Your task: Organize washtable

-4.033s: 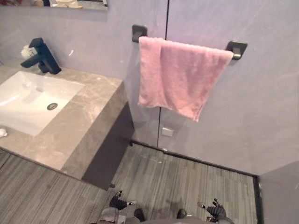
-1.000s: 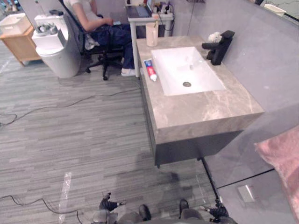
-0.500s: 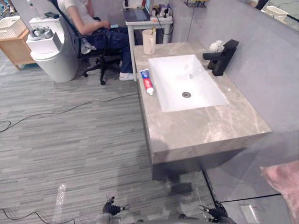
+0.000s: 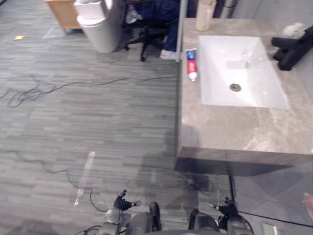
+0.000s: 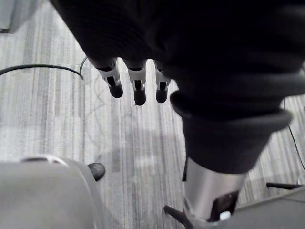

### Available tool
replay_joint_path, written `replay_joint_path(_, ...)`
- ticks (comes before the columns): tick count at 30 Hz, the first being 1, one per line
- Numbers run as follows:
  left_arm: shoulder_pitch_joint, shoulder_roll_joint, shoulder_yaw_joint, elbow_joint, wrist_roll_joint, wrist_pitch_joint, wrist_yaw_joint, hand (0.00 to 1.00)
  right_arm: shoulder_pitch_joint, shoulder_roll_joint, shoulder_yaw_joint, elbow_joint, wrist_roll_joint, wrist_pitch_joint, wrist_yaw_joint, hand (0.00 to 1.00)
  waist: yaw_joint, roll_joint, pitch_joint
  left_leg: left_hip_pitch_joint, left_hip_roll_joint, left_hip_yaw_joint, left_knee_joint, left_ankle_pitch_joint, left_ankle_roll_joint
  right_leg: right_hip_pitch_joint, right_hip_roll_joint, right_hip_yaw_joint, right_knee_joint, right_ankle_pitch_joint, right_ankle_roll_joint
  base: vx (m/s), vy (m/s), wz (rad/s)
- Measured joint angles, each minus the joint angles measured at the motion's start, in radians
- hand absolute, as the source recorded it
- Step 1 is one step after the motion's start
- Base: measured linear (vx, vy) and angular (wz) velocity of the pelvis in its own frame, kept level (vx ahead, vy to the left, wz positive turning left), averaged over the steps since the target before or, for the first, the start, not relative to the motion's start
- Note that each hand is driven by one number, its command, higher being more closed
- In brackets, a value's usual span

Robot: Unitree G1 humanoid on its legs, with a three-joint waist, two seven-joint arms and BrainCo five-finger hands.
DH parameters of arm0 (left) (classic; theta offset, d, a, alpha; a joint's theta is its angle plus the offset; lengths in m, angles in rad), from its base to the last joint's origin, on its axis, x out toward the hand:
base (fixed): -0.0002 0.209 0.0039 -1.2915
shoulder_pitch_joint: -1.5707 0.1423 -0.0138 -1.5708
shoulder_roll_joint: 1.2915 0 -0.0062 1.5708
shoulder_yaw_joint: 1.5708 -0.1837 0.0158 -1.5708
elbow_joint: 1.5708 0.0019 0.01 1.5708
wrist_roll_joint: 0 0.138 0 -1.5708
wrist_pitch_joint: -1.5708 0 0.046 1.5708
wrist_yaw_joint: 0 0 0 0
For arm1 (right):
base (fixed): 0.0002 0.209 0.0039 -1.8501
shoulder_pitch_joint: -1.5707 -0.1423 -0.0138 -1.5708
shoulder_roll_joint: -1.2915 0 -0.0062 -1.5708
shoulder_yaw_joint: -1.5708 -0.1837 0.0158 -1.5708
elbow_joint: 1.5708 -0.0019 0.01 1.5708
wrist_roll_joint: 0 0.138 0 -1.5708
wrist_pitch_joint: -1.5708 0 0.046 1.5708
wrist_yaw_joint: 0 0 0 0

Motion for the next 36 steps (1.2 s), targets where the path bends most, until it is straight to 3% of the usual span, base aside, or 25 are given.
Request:
replay_joint_path(1, 0.007, -0.012, 0.000, 0.002, 0.000, 0.003, 0.005, 0.00, -0.007, -0.007, -0.007, -0.004, 0.001, -0.002, -0.001, 0.00, 0.000, 0.012, 0.016, 0.002, 0.082, 0.076, 0.172, -0.104, -0.010, -0.001, 0.008, -0.045, 0.030, 0.006, -0.012, -0.06, -0.073, 0.55)
replay_joint_path(3, 0.043, -0.045, -0.002, 0.003, 0.000, 0.000, 0.005, 0.00, 0.009, -0.011, -0.029, -0.008, 0.002, -0.007, -0.002, 0.00, -0.016, 0.014, 0.012, 0.103, 0.147, 0.114, 0.218, -0.134, -0.037, 0.001, -0.015, -0.083, 0.054, 0.007, -0.012, -0.21, 0.031, 0.62)
replay_joint_path(4, 0.046, -0.051, -0.004, 0.006, -0.002, 0.000, 0.005, 0.00, 0.014, -0.016, -0.029, -0.008, 0.002, -0.007, -0.003, 0.00, -0.019, 0.022, 0.008, 0.125, 0.150, 0.111, 0.187, -0.134, -0.052, -0.003, -0.016, -0.097, 0.056, 0.009, -0.009, -0.23, 0.096, 0.60)
replay_joint_path(6, 0.039, -0.052, -0.012, 0.009, -0.006, -0.002, 0.005, 0.00, 0.017, -0.021, -0.030, -0.007, 0.014, -0.007, -0.003, 0.00, -0.018, 0.044, 0.003, 0.186, 0.148, 0.086, 0.030, -0.158, -0.118, -0.025, -0.018, -0.123, 0.062, 0.031, 0.003, -0.20, 0.176, 0.47)
replay_joint_path(7, 0.032, -0.031, -0.012, 0.009, -0.008, -0.002, 0.006, 0.00, 0.017, -0.004, -0.034, -0.002, 0.019, -0.006, -0.002, 0.00, -0.015, 0.015, 0.009, 0.192, 0.126, 0.089, -0.024, -0.151, -0.090, -0.032, -0.029, -0.132, 0.044, 0.058, 0.010, -0.24, 0.193, 0.40)
replay_joint_path(9, 0.048, 0.005, -0.006, 0.010, -0.022, -0.007, 0.007, 0.00, 0.023, 0.031, -0.036, -0.001, 0.021, -0.007, 0.002, 0.00, -0.005, -0.025, 0.008, 0.180, 0.089, 0.076, -0.048, -0.120, -0.070, -0.016, -0.041, -0.133, -0.029, 0.119, 0.027, -0.23, 0.116, 0.27)
replay_joint_path(13, 0.058, 0.044, 0.009, 0.029, -0.022, -0.017, 0.008, 0.00, 0.044, 0.039, -0.022, 0.003, 0.038, -0.007, 0.002, 0.00, 0.005, -0.050, -0.007, 0.151, 0.042, 0.041, -0.045, -0.106, -0.037, -0.001, -0.071, -0.123, -0.069, 0.167, 0.047, -0.19, 0.101, 0.20)
replay_joint_path(14, 0.058, 0.049, 0.011, 0.034, -0.022, -0.017, 0.009, 0.00, 0.045, 0.039, -0.022, 0.003, 0.042, -0.007, 0.003, 0.00, 0.005, -0.051, -0.007, 0.147, 0.040, 0.035, -0.042, -0.107, -0.032, -0.002, -0.071, -0.109, -0.067, 0.168, 0.049, -0.20, 0.068, 0.31)
replay_joint_path(17, 0.092, 0.050, 0.072, 0.040, -0.022, -0.014, 0.013, 0.00, 0.046, 0.036, -0.020, 0.005, 0.058, -0.008, 0.004, 0.00, 0.005, -0.048, -0.005, 0.131, 0.048, -0.022, -0.020, -0.119, -0.016, -0.011, -0.037, 0.083, 0.008, 0.142, 0.075, -0.08, 0.015, 0.51)
replay_joint_path(19, 0.128, 0.048, 0.111, 0.039, -0.022, -0.006, 0.014, 0.00, 0.059, 0.036, -0.020, 0.005, 0.058, -0.012, 0.005, 0.00, 0.007, -0.053, -0.007, 0.131, 0.062, -0.083, -0.014, -0.116, -0.023, -0.002, -0.002, 0.178, 0.090, 0.072, 0.082, 0.02, -0.074, 0.83)
replay_joint_path(22, 0.149, 0.055, 0.127, 0.036, -0.022, -0.005, 0.016, 0.00, 0.092, 0.045, -0.030, 0.029, 0.058, -0.010, 0.006, 0.00, 0.017, -0.085, -0.029, 0.114, 0.037, -0.180, -0.056, -0.079, -0.057, 0.057, 0.004, 0.199, 0.029, -0.044, 0.083, 0.06, -0.168, 1.02)
replay_joint_path(23, 0.148, 0.046, 0.127, 0.036, -0.022, -0.004, 0.017, 0.00, 0.092, 0.047, -0.043, 0.028, 0.059, -0.011, 0.006, 0.00, 0.018, -0.093, -0.038, 0.119, 0.041, -0.201, -0.116, -0.046, -0.064, 0.056, 0.011, 0.173, 0.012, -0.048, 0.082, 0.06, -0.175, 0.81)
replay_joint_path(26, 0.135, 0.041, 0.116, 0.044, -0.025, 0.000, 0.015, 0.00, 0.098, 0.045, -0.078, 0.026, 0.068, -0.011, 0.005, 0.00, 0.004, -0.062, -0.036, 0.129, 0.050, -0.221, -0.230, 0.078, -0.079, 0.074, 0.014, 0.091, -0.012, -0.028, 0.070, 0.10, -0.103, 0.73)
replay_joint_path(28, 0.114, 0.042, 0.115, 0.049, -0.025, -0.002, 0.015, 0.00, 0.114, 0.050, -0.112, 0.034, 0.080, -0.008, 0.005, 0.00, -0.007, -0.059, -0.037, 0.146, 0.048, -0.168, -0.275, 0.124, -0.072, 0.118, 0.013, 0.063, -0.024, -0.023, 0.063, 0.10, 0.004, 0.95)
replay_joint_path(31, 0.105, 0.046, 0.113, 0.050, -0.024, -0.002, 0.014, 0.00, 0.108, 0.060, -0.112, 0.035, 0.080, -0.010, 0.006, 0.00, 0.013, -0.075, -0.047, 0.188, 0.047, -0.141, -0.316, 0.150, -0.069, 0.159, 0.017, 0.064, -0.048, -0.021, 0.061, 0.11, 0.032, 0.42)
replay_joint_path(36, 0.102, 0.047, 0.105, 0.059, -0.008, 0.001, 0.012, 0.00, 0.086, 0.068, -0.115, 0.032, 0.079, -0.011, 0.007, 0.00, 0.012, -0.075, -0.049, 0.202, 0.038, -0.130, -0.346, 0.167, -0.058, 0.180, 0.017, 0.068, -0.092, -0.005, 0.071, -0.01, 0.021, 0.00)
